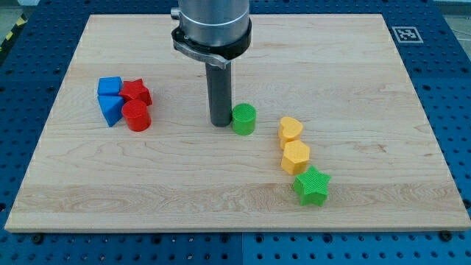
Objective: Push the green circle to the top of the yellow heart
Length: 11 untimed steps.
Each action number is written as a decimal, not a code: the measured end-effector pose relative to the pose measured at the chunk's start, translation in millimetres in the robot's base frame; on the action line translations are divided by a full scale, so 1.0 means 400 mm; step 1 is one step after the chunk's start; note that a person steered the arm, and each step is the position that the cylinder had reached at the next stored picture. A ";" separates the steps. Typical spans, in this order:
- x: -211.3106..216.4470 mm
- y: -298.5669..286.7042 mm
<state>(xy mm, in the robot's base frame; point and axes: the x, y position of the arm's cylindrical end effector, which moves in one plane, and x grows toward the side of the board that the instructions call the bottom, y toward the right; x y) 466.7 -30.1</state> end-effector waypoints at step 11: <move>-0.051 0.137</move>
